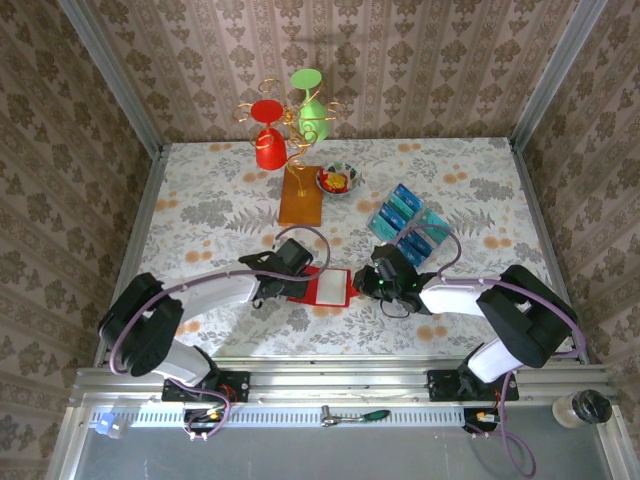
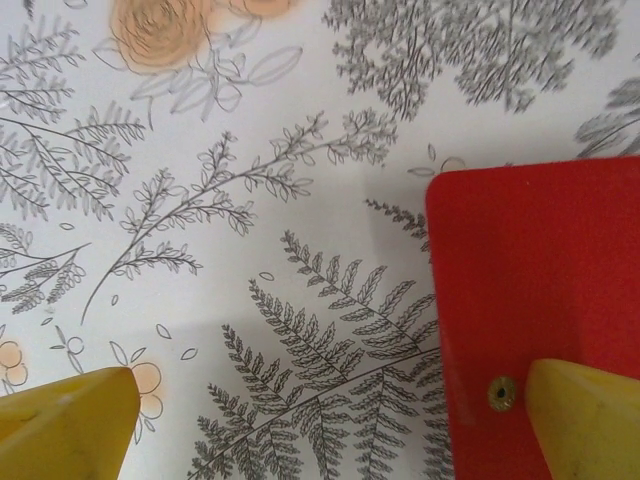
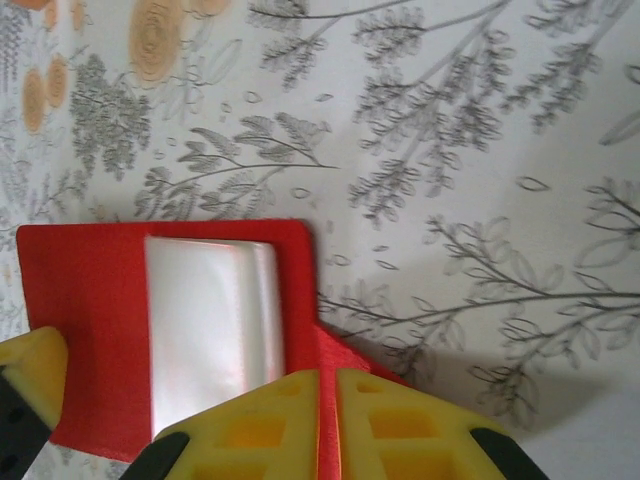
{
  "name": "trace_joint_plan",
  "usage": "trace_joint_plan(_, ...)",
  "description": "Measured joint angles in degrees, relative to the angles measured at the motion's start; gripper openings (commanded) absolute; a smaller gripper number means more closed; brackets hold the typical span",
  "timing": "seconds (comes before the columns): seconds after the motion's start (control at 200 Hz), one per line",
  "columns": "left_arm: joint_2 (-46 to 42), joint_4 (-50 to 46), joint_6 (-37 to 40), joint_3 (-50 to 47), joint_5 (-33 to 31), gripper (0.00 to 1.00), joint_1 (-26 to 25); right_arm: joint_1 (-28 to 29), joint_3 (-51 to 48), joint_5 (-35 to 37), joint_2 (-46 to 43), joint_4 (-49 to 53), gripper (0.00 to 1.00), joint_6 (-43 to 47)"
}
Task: Put the credit cards into the card holder
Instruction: Open the card holder at the center of the table.
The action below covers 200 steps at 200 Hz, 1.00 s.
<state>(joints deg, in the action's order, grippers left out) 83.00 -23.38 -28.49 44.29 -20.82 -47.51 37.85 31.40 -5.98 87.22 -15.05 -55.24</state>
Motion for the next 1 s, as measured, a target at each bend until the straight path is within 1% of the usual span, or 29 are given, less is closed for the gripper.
trace_joint_plan(0.18,-4.4,-0.6,-1.3,2.4,4.4,1.00,0.4,0.0,1.7,-1.4,0.0,0.5,0.12,0.1)
trace_joint_plan(0.32,-5.8,0.4,-3.3,4.8,10.3,1.00,0.4,0.0,1.7,-2.0,0.0,0.6,0.12,0.1)
trace_joint_plan(0.505,-5.8,5.5,-7.9,5.3,18.2,1.00,0.4,0.0,1.7,-2.2,0.0,0.6,0.12,0.0)
trace_joint_plan(0.675,-4.6,12.6,-13.1,4.9,24.2,1.00,0.3,0.0,1.7,-2.2,0.0,0.6,0.12,0.0)
trace_joint_plan(0.795,-2.8,17.2,-16.2,3.6,27.1,1.00,0.3,0.0,1.7,-2.2,0.2,0.5,0.11,0.0)
trace_joint_plan(1.0,-1.5,19.7,-18.4,0.6,28.7,1.00,0.4,0.0,1.7,-2.2,0.8,0.5,0.11,-0.2)
